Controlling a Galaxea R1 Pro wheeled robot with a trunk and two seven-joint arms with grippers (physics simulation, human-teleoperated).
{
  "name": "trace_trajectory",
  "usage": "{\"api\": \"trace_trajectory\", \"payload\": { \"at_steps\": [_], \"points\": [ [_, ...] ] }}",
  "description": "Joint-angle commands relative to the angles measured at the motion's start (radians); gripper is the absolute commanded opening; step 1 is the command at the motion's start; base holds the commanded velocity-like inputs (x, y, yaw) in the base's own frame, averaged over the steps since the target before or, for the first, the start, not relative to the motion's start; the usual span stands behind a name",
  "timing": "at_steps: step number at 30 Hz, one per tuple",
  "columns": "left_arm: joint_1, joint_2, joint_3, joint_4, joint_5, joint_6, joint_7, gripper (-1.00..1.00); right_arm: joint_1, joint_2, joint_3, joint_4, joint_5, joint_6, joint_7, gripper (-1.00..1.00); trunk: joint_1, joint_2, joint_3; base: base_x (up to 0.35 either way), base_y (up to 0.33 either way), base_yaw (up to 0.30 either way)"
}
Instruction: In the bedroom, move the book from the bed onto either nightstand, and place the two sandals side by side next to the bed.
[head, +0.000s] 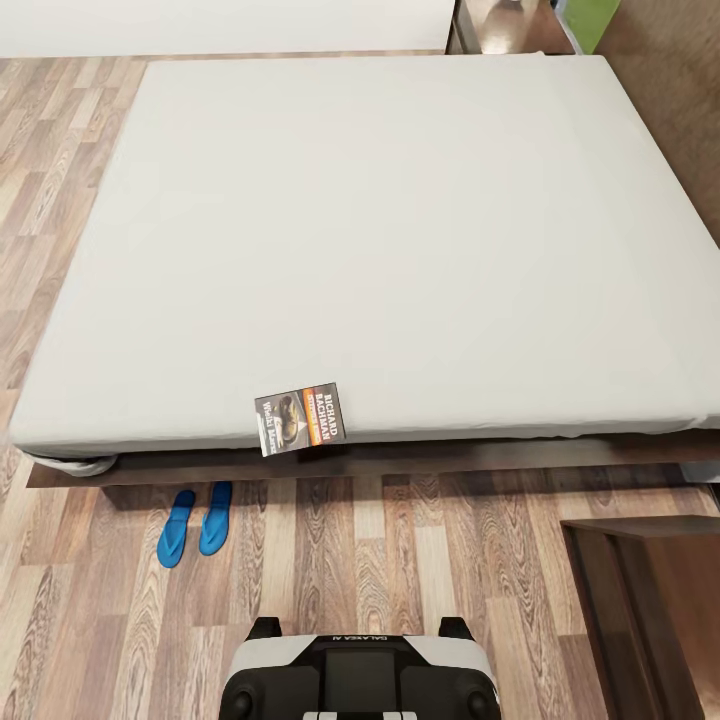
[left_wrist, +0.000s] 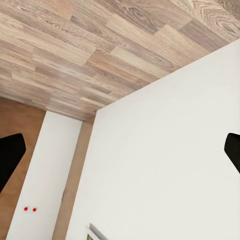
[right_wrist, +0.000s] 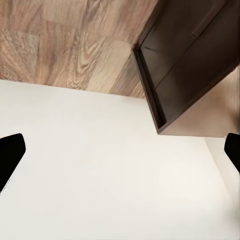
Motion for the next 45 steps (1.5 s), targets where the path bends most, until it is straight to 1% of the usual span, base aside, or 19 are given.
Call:
{"api": "trace_trajectory", "payload": {
  "at_steps": [1,6,12,19,21,22,28,36,43,45],
  "points": [
    [0.0,0.0,0.0,0.001,-0.011,-0.003,0.005,1.0,-0.006,-0.001,0.006,-0.002,0.004,0.008,-0.005,1.0,0.0,0.0,0.0,0.0,0.0,0.0],
    [0.0,-0.001,0.0,0.001,-0.011,-0.003,0.005,1.0,-0.032,0.006,0.005,-0.024,-0.002,0.008,-0.006,1.0,0.0,0.0,0.0,0.0,0.0,0.0],
    [0.0,-0.003,0.0,0.001,-0.011,-0.003,0.005,1.0,-0.045,0.014,0.006,-0.076,-0.006,0.006,-0.006,1.0,0.0,0.0,0.0,0.0,0.006,0.0],
    [0.0,-0.01,0.0,0.001,-0.011,-0.003,0.005,1.0,-0.062,0.045,0.006,-0.134,-0.009,0.002,-0.005,1.0,0.0,0.0,0.0,0.0,0.051,0.0],
    [0.0,-0.013,0.0,0.001,-0.011,-0.003,0.005,1.0,-0.071,0.055,0.006,-0.141,-0.009,0.001,-0.004,1.0,0.0,0.0,0.0,0.0,0.026,0.0],
    [0.0,-0.013,0.0,0.001,-0.011,-0.003,0.005,1.0,-0.071,0.055,0.006,-0.141,-0.009,0.001,-0.004,1.0,0.0,0.0,0.0,0.0,0.023,0.0],
    [0.0,-0.027,0.001,0.001,-0.011,-0.003,0.005,1.0,-0.102,0.077,0.006,-0.151,-0.01,-0.01,0.002,1.0,0.0,0.0,0.0,0.0,0.025,0.0],
    [0.0,-0.035,0.0,0.001,-0.011,-0.003,0.005,1.0,-0.129,0.09,0.006,-0.155,-0.026,-0.037,0.016,1.0,0.0,0.0,0.0,0.0,0.171,0.0],
    [0.0,-0.036,0.0,0.001,-0.012,-0.006,0.005,1.0,-0.139,0.089,0.006,-0.155,-0.044,-0.065,0.031,1.0,0.0,0.0,0.0,0.0,0.108,0.0],
    [0.0,-0.036,-0.001,0.001,-0.012,-0.01,0.006,1.0,-0.14,0.086,0.005,-0.155,-0.048,-0.089,0.04,1.0,0.0,0.0,0.0,0.0,0.045,0.0]
  ]
}}
